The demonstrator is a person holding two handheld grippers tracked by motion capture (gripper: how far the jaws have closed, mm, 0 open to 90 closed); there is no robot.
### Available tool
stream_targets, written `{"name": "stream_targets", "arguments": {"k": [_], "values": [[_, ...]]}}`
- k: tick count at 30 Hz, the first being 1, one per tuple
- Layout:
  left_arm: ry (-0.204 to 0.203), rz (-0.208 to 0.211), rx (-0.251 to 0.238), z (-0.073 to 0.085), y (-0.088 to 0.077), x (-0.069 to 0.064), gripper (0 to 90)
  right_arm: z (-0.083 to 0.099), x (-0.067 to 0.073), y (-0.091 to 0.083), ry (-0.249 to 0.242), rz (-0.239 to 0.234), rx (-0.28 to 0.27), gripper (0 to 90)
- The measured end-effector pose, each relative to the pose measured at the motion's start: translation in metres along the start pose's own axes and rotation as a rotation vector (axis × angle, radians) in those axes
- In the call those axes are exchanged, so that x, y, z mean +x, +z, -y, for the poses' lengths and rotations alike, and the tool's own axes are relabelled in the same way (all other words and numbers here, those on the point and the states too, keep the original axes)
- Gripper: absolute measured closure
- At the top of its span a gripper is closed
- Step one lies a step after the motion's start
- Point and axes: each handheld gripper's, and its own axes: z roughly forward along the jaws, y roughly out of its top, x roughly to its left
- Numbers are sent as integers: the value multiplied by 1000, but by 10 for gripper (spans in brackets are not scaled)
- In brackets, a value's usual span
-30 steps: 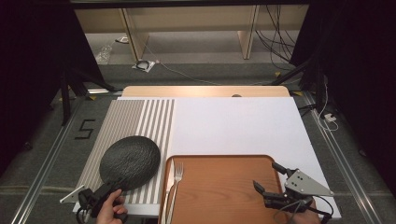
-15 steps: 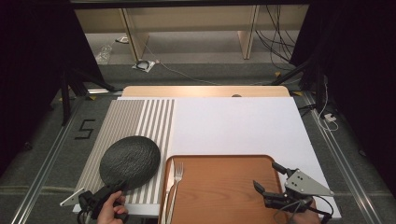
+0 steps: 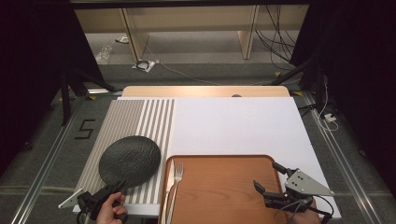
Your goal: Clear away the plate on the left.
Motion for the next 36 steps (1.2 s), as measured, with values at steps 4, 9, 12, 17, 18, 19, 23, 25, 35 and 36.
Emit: {"name": "stream_targets", "arguments": {"k": [4,9,12,17,18,19,23,25,35,36], "values": [[0,1,0,0,0,0,850,0,-1,0,-2,1,0,161],[12,7,-2,-1,0,-1,848,0,-1,-1,-4,1,2,161],[9,13,3,-1,-1,-2,842,0,-1,-1,-3,0,0,161],[4,43,28,0,1,-2,841,0,-1,-1,-3,1,1,161],[7,50,31,1,1,-3,841,0,-1,-1,-3,1,1,161],[13,56,33,1,1,-4,840,0,-1,-1,-3,1,2,161],[27,72,47,4,0,-8,840,0,-1,-1,-2,3,1,161],[28,77,56,5,1,-9,839,0,-1,-1,-2,3,2,161],[47,97,105,14,2,-13,831,1,-1,-1,-1,3,3,161],[49,99,110,14,2,-13,832,1,-1,-1,-2,4,3,161]]}}
